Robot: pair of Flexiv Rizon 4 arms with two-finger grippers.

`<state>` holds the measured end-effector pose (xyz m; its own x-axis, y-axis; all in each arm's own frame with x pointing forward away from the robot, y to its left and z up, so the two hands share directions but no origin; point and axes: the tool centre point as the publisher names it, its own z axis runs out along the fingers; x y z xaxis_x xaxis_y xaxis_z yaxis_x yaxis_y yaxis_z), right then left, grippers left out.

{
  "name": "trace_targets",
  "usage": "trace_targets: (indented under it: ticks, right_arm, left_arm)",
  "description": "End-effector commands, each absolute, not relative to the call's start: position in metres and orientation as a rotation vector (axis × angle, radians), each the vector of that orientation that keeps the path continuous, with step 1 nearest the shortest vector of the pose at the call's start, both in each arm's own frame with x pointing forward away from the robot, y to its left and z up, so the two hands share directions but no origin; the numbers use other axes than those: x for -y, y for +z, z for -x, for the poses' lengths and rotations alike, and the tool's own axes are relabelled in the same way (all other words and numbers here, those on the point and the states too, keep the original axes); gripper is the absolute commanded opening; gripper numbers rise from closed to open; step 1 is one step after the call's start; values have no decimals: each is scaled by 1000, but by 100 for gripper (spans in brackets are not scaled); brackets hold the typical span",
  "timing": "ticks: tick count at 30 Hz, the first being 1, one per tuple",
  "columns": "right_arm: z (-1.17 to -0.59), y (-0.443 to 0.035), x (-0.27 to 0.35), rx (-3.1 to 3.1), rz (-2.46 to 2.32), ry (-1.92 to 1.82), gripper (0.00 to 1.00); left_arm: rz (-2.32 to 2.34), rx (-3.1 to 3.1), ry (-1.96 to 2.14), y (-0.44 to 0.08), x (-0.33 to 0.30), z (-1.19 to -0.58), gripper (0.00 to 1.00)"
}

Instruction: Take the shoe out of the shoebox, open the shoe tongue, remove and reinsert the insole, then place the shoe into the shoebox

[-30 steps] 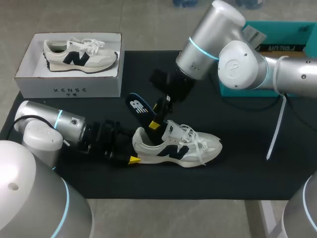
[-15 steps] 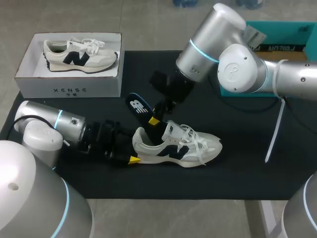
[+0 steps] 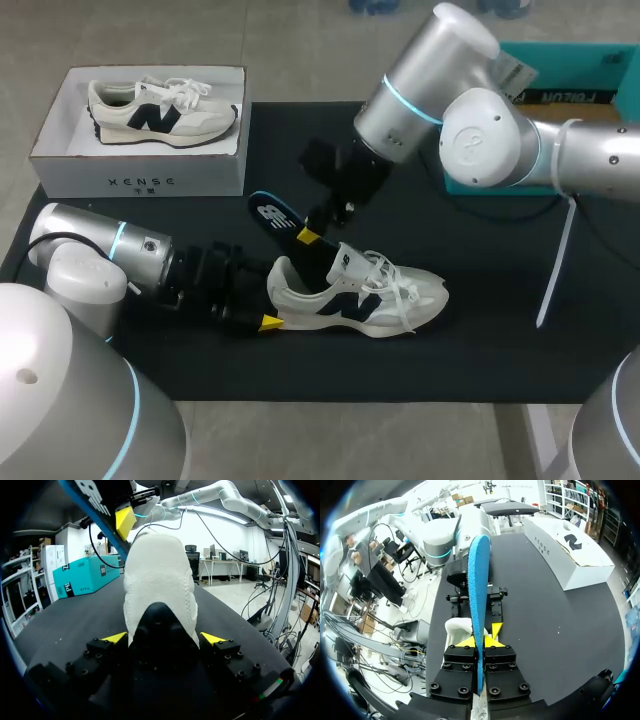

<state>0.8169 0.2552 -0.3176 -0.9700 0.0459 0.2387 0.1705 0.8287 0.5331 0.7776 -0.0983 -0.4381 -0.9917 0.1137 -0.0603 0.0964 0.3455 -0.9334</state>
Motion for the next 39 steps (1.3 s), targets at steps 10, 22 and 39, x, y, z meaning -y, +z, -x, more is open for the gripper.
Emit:
trace_targets:
  ticks: [10, 22, 39]
  right_arm:
    - [-838, -223, -252, 2969, 117, -851, 0]
    - [-841, -156, -241, 3067, 145, -861, 0]
    - [-841, -156, -241, 3067, 145, -861, 0]
  left_arm:
    - [199, 2568, 1776, -441, 99, -776, 0]
    - [199, 2568, 1776, -441, 99, -776, 0]
    - [199, 2568, 1776, -441, 99, -776, 0]
